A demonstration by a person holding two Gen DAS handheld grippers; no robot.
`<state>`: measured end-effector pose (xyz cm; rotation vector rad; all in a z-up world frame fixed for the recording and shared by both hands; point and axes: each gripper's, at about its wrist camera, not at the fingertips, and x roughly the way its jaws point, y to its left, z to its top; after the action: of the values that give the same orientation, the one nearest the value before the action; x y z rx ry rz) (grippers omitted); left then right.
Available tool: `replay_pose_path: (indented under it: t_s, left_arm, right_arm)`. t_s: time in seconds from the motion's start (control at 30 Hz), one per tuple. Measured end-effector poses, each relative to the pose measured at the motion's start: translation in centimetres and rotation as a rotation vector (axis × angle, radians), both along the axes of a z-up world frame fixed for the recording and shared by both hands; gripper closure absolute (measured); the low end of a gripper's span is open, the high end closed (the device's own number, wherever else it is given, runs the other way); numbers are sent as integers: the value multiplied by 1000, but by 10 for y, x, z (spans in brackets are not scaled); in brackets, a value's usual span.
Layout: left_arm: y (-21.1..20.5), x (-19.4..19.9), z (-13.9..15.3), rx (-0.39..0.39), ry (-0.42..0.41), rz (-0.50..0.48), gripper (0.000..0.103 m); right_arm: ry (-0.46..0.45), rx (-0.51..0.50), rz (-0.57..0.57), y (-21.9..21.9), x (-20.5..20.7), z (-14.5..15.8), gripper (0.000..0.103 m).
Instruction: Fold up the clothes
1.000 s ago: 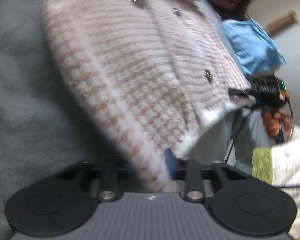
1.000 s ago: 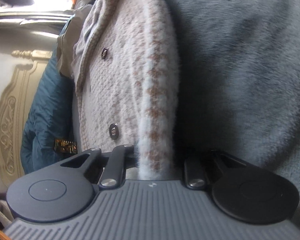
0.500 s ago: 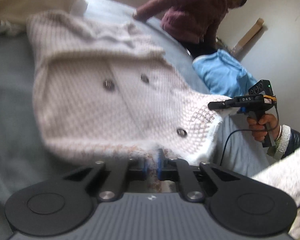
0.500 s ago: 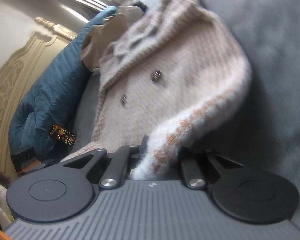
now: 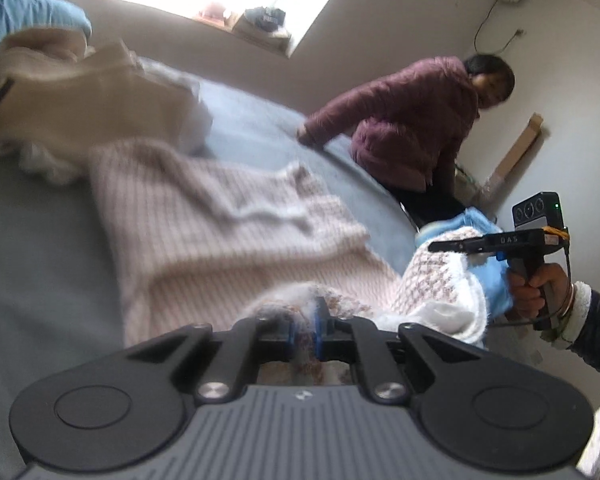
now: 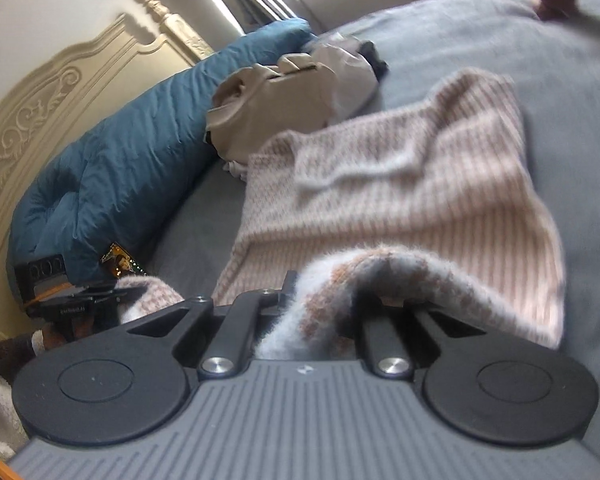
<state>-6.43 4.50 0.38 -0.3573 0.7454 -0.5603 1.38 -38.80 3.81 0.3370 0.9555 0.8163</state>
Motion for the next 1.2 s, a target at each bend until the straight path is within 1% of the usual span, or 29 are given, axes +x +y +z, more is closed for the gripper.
replay_pose_path:
  t_s: [0.2,0.3,0.37,0.47,0.5,0.53,0.57,0.6,0.63,0.67,0.7,0.73,0.77,0.8,0.9,0.93,0.97,1.03,1.1,1.13,1.2]
  left_arm:
    - [6,47,3,-19,-41,24,94]
    - [13,80,1,-23,-77,63,94]
    - [20,105,-4,-40,-90,114,94]
    - [29,150,-21,-51,-71,207,93]
    - [32,166,-29,-55,-53,234,93]
    - [36,185,-41,-63,-16,259,86]
    - [40,203,-55,-79,39,295,78]
    - [46,215,-68,-107,90,331,70]
    - [51,224,-82,-139,138,366,63]
    - [57,234,-95,-170,186,401,63]
    - [61,237,-103,-207,204,421,63]
    - [65,237,-108,-245,205,430,62]
    - [68,235,-109,-270,199,432,62]
    - [70,234,-110,-275,188,428,61]
    - [72,234,-104,-244,163,407,60]
    - [72,233,-100,-242,149,409,58]
    - [74,232,-95,-242,126,417,52]
    - [79,228,-86,-254,83,439,45]
    - [84,224,-79,-277,60,441,44]
    - [86,221,-76,-278,61,435,43]
    - [88,213,-74,-267,71,422,42]
  right_arm:
    - [-49,-16,57,26,48,13,95]
    - [-66,-20,68,36,80,14,95]
    - [-61,-6,41,39,108,9,95]
    - [-45,15,-16,42,155,-3,95]
    - [-32,21,-51,42,172,-10,95]
    - [-8,39,-99,41,189,-19,93]
    - [26,67,-162,37,205,-33,91]
    - [84,101,-235,31,218,-52,89]
    - [158,137,-311,24,229,-74,80]
    - [232,173,-387,17,240,-95,68]
    - [290,214,-458,10,245,-116,66]
    - [310,266,-498,3,242,-129,66]
    - [309,325,-520,-3,238,-138,66]
    - [292,364,-527,-7,232,-142,66]
    - [194,406,-530,-16,217,-132,60]
    - [162,427,-544,-21,213,-128,57]
    - [132,449,-563,-27,208,-124,57]
    - [81,480,-622,-39,198,-115,56]
    - [55,494,-650,-45,187,-107,55]
    - [49,494,-635,-45,182,-104,55]
    - [38,432,-550,-32,177,-97,55]
